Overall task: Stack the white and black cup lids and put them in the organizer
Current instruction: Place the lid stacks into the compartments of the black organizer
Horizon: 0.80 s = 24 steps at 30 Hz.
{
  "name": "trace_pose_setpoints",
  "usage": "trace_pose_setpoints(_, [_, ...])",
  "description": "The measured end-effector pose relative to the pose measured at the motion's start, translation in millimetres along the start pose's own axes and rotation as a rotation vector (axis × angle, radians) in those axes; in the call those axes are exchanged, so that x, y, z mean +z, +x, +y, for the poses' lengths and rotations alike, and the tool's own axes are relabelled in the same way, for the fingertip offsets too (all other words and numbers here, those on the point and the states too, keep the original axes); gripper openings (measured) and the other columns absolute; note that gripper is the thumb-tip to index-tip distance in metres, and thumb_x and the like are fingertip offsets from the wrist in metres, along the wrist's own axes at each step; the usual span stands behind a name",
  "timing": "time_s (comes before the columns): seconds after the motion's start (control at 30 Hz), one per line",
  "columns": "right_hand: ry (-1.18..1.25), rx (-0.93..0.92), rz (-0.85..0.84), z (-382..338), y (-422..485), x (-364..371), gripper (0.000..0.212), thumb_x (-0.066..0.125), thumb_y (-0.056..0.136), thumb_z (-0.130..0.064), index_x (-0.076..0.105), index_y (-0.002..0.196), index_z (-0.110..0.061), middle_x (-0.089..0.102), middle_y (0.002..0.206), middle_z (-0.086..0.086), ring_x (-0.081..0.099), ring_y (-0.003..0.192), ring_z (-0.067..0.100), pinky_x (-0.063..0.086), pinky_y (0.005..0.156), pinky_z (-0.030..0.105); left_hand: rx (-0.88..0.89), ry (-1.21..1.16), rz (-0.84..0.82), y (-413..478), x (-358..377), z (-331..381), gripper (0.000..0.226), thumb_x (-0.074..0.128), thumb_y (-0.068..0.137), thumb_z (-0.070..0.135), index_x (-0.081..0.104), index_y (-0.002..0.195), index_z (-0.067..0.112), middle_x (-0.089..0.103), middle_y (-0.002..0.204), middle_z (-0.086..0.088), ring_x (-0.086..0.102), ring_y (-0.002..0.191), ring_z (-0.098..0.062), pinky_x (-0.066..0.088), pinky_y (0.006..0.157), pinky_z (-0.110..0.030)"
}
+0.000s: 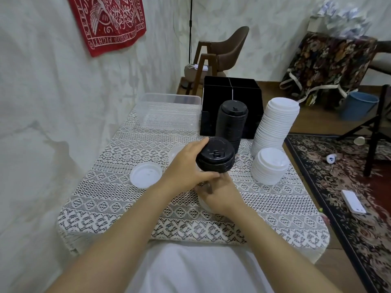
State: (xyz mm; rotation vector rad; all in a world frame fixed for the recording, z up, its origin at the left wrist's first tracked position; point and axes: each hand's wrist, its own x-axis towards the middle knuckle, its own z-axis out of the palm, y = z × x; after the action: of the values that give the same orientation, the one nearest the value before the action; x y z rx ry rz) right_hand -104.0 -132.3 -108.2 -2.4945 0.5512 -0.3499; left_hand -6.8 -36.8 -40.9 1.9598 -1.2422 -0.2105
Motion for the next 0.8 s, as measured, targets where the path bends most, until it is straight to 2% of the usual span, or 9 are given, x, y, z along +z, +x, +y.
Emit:
trace_pose_setpoints(0.1, [-0.082, 0.003, -0.08, -10, -3, 6, 0.035, 0.043, 0.085, -0.042, 0.055, 0.107, -0.017, 0.056, 0.085, 0.0, 0.055, 0.091, 0.024, 0.048, 0.086, 0.035, -0.002, -0.004, -0.037, 13, 8, 2, 0.098, 0.085, 0.069, 0.033, 0.031, 0.149, 0.019, 0.041, 0.145, -0.001, 0.036, 0.134, -0.013, 0.026, 0.111, -0.022])
trace_pose_setpoints(0.13, [-0.092, 0.006, -0.093, -14, -4, 8, 0.033, 0.042, 0.084, -0.042, 0.055, 0.101, -0.018, 0.055, 0.083, 0.001, 0.054, 0.093, 0.026, 0.048, 0.088, 0.036, -0.001, -0.002, -0.048, 17, 12, 3, 0.098, 0.085, 0.069, 0.033, 0.031, 0.149, 0.018, 0.041, 0.145, -0.001, 0.036, 0.134, -0.013, 0.025, 0.11, -0.02])
trace_pose_setpoints(0.2, [-0.087, 0.002, -0.104, -22, -5, 13, 0.038, 0.032, 0.078, -0.05, 0.053, 0.088, -0.02, 0.049, 0.075, -0.002, 0.054, 0.092, 0.029, 0.046, 0.092, 0.038, -0.002, 0.015, -0.079, 24, 19, 4, 0.097, 0.084, 0.071, 0.031, 0.03, 0.15, 0.018, 0.04, 0.146, -0.001, 0.035, 0.134, -0.013, 0.021, 0.106, -0.015])
trace_pose_setpoints(0.3, [-0.098, -0.01, -0.13, -34, -7, 23, 0.052, 0.023, 0.068, -0.057, 0.057, 0.079, -0.019, 0.052, 0.073, -0.001, 0.05, 0.081, 0.027, 0.043, 0.078, 0.033, -0.016, 0.031, -0.148, 35, 32, 4, 0.099, 0.084, 0.072, 0.032, 0.026, 0.151, 0.018, 0.037, 0.148, -0.003, 0.033, 0.136, -0.014, 0.021, 0.107, -0.018])
trace_pose_setpoints(0.33, [-0.091, -0.02, -0.132, -36, -8, 26, 0.055, 0.023, 0.069, -0.057, 0.06, 0.084, -0.018, 0.057, 0.078, 0.002, 0.05, 0.082, 0.027, 0.043, 0.077, 0.034, -0.016, 0.052, -0.183, 38, 36, 3, 0.101, 0.084, 0.072, 0.032, 0.024, 0.152, 0.018, 0.036, 0.149, -0.004, 0.032, 0.137, -0.014, 0.021, 0.108, -0.02])
trace_pose_setpoints(0.4, [-0.093, -0.023, -0.138, -39, -8, 29, 0.058, 0.025, 0.073, -0.055, 0.061, 0.1, -0.018, 0.064, 0.095, 0.008, 0.054, 0.092, 0.03, 0.047, 0.083, 0.039, -0.006, 0.108, -0.258, 45, 44, 1, 0.103, 0.083, 0.072, 0.033, 0.021, 0.153, 0.017, 0.036, 0.15, -0.005, 0.032, 0.137, -0.016, 0.023, 0.109, -0.021])
trace_pose_setpoints(0.43, [-0.067, 0.003, -0.145, -39, -9, 29, 0.056, 0.027, 0.074, -0.054, 0.061, 0.101, -0.018, 0.064, 0.097, 0.009, 0.055, 0.094, 0.031, 0.048, 0.085, 0.041, -0.007, 0.126, -0.287, 48, 47, -1, 0.103, 0.083, 0.073, 0.034, 0.02, 0.153, 0.017, 0.036, 0.149, -0.005, 0.033, 0.137, -0.016, 0.024, 0.108, -0.021])
trace_pose_setpoints(0.57, [-0.001, 0.089, -0.16, -40, -11, 28, 0.047, 0.031, 0.076, -0.051, 0.06, 0.088, -0.016, 0.063, 0.089, 0.012, 0.055, 0.093, 0.033, 0.045, 0.091, 0.044, -0.024, 0.178, -0.365, 58, 55, -11, 0.104, 0.083, 0.073, 0.035, 0.018, 0.154, 0.021, 0.033, 0.151, -0.003, 0.033, 0.137, -0.018, 0.028, 0.108, -0.026])
trace_pose_setpoints(0.8, [-0.082, -0.071, -0.1, -36, -12, 25, 0.058, 0.026, 0.074, -0.049, 0.063, 0.096, -0.01, 0.066, 0.092, 0.014, 0.057, 0.095, 0.034, 0.043, 0.096, 0.045, -0.043, 0.284, -0.435, 62, 61, -17, 0.104, 0.078, 0.078, 0.037, 0.01, 0.155, 0.025, 0.027, 0.154, -0.003, 0.033, 0.138, -0.02, 0.033, 0.107, -0.032])
